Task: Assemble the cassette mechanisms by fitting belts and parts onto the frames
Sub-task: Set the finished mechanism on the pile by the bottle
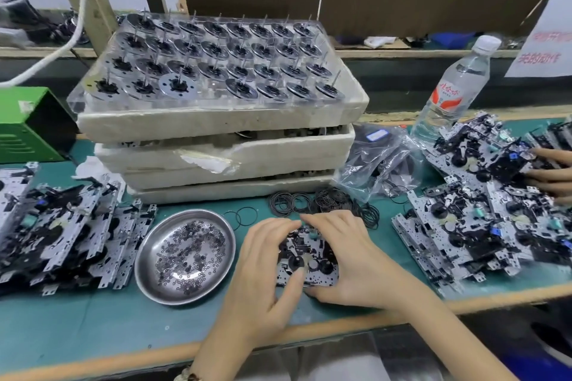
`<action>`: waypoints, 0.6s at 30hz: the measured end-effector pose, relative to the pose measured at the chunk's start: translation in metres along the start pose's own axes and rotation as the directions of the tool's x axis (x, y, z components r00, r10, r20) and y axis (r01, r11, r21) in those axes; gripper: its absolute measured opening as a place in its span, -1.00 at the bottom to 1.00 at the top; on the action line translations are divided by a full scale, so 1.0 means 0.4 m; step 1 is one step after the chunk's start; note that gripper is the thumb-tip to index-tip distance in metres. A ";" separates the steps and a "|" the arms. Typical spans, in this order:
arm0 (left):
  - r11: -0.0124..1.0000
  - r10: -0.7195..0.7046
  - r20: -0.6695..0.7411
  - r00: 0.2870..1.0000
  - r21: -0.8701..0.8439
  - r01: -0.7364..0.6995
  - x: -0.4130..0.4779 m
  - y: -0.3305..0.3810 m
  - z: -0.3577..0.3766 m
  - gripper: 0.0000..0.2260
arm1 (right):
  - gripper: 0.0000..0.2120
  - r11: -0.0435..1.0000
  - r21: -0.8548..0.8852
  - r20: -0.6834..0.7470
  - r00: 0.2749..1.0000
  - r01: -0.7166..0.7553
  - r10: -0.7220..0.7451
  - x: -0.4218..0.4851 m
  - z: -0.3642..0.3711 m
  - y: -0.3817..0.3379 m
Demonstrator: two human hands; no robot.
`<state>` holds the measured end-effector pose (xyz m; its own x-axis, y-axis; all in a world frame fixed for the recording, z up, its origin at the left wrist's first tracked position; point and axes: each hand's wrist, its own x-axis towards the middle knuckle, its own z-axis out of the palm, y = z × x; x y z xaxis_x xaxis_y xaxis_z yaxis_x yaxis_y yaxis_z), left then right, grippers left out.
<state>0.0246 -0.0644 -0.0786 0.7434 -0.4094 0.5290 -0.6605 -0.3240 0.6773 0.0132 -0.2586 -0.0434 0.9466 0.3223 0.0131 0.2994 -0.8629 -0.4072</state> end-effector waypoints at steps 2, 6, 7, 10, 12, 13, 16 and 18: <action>1.000 0.017 -0.036 0.999 -0.005 -0.018 0.003 0.003 -0.002 -0.59 | -0.07 1.000 0.001 -0.018 1.000 0.004 -0.004 -0.003 0.002 -0.003; 0.998 0.054 -0.144 0.988 -0.028 -0.059 0.008 0.017 -0.008 -0.60 | -0.08 0.996 0.090 -0.089 0.996 -0.002 0.010 -0.019 0.009 -0.018; 0.997 0.068 -0.178 0.982 -0.032 -0.075 0.008 0.020 -0.010 -0.61 | -0.08 0.992 0.129 -0.115 0.993 -0.009 0.024 -0.025 0.004 -0.021; 0.993 0.085 -0.253 0.964 -0.062 -0.104 0.005 0.023 -0.013 -0.62 | -0.06 0.972 0.234 -0.227 0.970 -0.028 0.083 -0.049 -0.031 -0.023; 0.992 0.071 -0.272 0.960 -0.082 -0.097 0.004 0.022 -0.013 -0.59 | -0.06 0.960 0.276 -0.308 0.943 -0.040 0.128 -0.065 -0.070 -0.021; 0.992 0.067 -0.269 0.961 -0.086 -0.093 0.003 0.020 -0.012 -0.57 | -0.06 0.959 0.281 -0.361 0.921 -0.043 0.147 -0.073 -0.093 -0.018; 0.993 0.067 -0.252 0.965 -0.073 -0.088 0.004 0.014 -0.010 -0.56 | -0.10 0.971 0.224 -0.551 0.811 -0.083 0.196 -0.096 -0.170 0.005; 0.995 0.059 -0.239 0.969 -0.069 -0.077 0.005 0.011 -0.009 -0.56 | -0.14 0.972 0.185 -0.653 0.721 -0.145 0.232 -0.111 -0.223 0.034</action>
<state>0.0237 -0.0637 -0.0727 0.7069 -0.2120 0.6748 -0.7071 -0.2321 0.6679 -0.0140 -0.3193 0.0318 0.8301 -0.2221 0.5114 0.1315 -0.8134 -0.5667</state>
